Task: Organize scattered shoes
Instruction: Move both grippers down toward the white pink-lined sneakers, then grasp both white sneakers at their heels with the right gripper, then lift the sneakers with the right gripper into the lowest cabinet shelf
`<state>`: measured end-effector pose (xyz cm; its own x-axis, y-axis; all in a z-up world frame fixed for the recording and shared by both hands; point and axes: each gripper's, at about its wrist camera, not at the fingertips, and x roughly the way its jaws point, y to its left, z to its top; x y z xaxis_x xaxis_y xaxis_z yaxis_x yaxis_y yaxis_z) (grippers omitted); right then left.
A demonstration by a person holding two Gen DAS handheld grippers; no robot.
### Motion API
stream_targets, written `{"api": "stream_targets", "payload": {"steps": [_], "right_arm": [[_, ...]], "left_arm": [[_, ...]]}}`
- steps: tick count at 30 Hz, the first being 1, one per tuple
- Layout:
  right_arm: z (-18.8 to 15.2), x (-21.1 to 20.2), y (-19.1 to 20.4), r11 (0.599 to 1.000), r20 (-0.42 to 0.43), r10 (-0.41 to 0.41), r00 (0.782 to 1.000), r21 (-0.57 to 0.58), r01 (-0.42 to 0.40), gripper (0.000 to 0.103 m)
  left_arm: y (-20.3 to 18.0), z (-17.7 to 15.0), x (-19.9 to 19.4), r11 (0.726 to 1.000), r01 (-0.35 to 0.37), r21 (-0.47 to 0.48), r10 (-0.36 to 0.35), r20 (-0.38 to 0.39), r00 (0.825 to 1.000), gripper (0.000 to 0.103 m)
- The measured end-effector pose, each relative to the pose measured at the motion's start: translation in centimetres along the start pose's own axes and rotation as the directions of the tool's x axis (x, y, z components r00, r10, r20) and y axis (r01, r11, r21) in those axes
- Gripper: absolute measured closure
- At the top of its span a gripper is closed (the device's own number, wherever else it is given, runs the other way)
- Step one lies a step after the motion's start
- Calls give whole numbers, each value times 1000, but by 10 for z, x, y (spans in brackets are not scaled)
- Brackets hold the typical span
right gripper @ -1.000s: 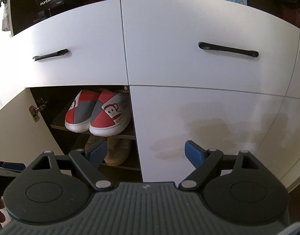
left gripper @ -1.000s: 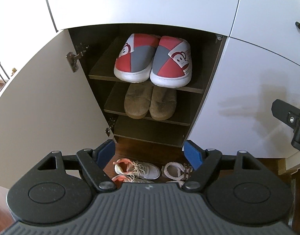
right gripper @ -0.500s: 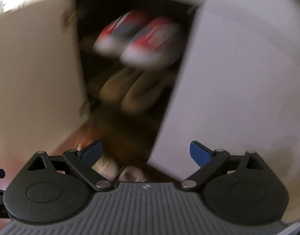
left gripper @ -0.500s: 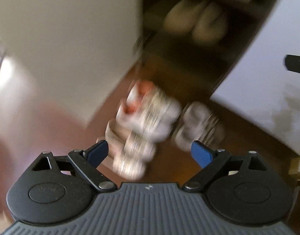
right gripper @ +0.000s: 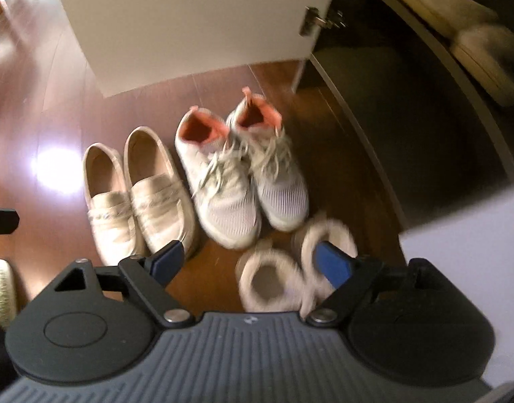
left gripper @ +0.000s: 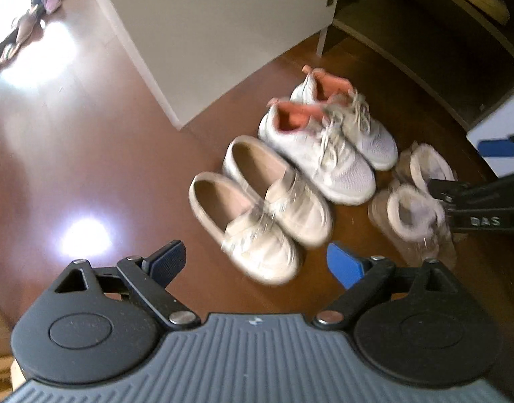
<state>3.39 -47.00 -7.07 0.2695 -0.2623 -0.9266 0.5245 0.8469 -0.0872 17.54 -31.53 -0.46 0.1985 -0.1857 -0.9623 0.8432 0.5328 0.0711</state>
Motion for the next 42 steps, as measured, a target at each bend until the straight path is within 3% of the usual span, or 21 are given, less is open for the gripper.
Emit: {"api": "stream_targets", "payload": {"steps": [3,5,8,11,16,20,21,23,26,29,32,35,38,40,42], "right_arm": [[21,24,-16,1000,47,10,999,-7,-10,24],[28,38,-28,999,73,31,997,-26,-29,32],[31,59,-37,996,92,70,993,-67,-64,35],[35,89,-33,986,92,111,990,-133,-98,44],[47,143,-8,959,120,160,980,-253,-125,44],[65,187,15,932,135,141,981,-353,-86,44],[67,195,17,928,124,136,983,-363,-83,46],[71,207,16,924,88,173,981,-358,-131,61],[76,223,21,918,28,178,984,-366,-155,60],[88,250,30,925,-75,152,986,-341,-168,59],[93,269,36,927,-114,153,982,-327,-182,67],[84,254,23,942,-57,190,980,-269,-199,80],[78,234,9,966,-15,195,981,-171,-195,81],[77,205,-13,981,45,194,980,-17,-193,81],[79,178,-37,966,84,182,980,169,-194,81]], "left_arm": [[-6,28,27,1000,1,-12,-1,50,999,10],[-10,53,42,999,-7,-31,10,92,996,10],[-19,67,52,999,-26,-47,33,135,990,10],[-21,62,65,995,-60,-85,72,142,987,10],[-23,37,99,992,-76,-100,86,94,992,10],[-21,25,115,991,-87,-102,94,73,993,10],[-21,25,117,991,-77,-108,85,70,994,10],[-20,24,121,992,-60,-115,68,67,995,10],[-22,28,128,996,-42,-82,48,69,996,10],[-25,34,135,1000,-30,-3,30,66,997,10],[-22,39,134,999,-35,17,34,80,996,10],[-19,41,133,1000,-30,5,29,62,998,10],[-20,44,127,999,-31,19,30,52,998,10],[-25,47,120,999,-25,44,23,55,998,10],[-34,50,112,996,-17,90,11,68,998,10]]}}
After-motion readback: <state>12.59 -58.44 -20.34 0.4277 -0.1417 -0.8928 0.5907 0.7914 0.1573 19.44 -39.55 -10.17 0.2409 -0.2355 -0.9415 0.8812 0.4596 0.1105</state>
